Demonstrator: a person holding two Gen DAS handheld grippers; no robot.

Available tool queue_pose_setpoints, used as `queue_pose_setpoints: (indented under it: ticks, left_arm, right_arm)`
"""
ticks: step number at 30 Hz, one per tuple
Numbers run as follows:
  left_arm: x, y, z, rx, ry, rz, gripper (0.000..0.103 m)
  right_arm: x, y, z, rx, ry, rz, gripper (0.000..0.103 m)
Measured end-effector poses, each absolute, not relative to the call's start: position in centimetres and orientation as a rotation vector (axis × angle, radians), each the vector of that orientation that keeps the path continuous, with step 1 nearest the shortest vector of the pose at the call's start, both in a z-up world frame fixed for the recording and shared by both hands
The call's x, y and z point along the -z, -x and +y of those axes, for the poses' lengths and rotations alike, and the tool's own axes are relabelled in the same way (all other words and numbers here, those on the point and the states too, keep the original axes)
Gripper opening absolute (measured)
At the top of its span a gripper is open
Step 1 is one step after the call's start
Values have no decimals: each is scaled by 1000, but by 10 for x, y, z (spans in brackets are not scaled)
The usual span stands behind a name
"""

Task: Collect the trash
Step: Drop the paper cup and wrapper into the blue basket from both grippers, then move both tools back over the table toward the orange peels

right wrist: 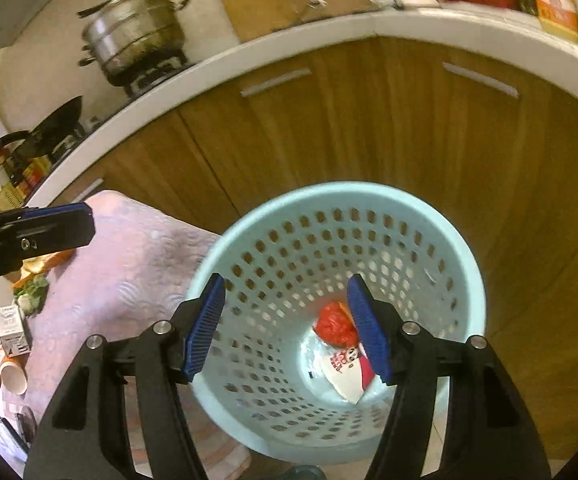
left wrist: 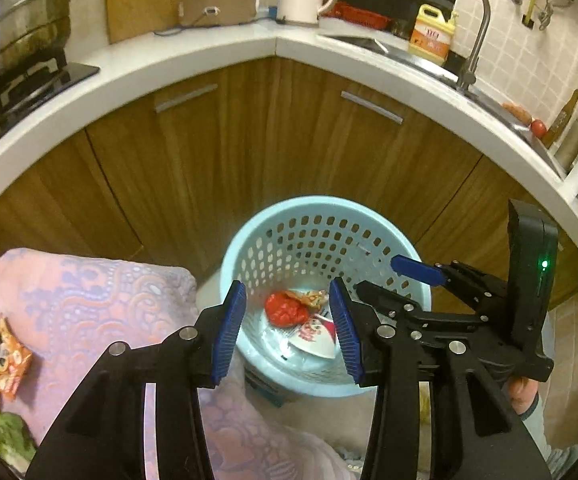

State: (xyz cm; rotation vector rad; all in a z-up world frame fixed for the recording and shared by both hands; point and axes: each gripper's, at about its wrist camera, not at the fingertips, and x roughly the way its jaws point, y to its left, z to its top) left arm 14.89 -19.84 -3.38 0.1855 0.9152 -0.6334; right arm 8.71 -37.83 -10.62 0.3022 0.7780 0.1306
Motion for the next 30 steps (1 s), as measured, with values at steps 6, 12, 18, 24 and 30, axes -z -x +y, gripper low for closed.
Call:
queue_pose_setpoints:
  ticks: [6,12,18,24,30]
  left_arm:
    - [9,-137,-163,591,-148,847,50]
    - [-17,-125,-118,518,-108,765,62]
    - [-37,-112,-77,460,-69,686,65]
    - [-50,-104,-35,412,-15,647,65]
    - [-58,-96,21,336,51,597,67]
  right_arm:
    - [73,-85,-337,-207,-225,713,60]
    - [47,-83,-291,-267,-144,663,60]
    - [29,-83,-249,-325,-88,631,60]
    - [15,-88,-206,-381,-31,613,60]
    - [13,-92,-161,-445,9,589,60]
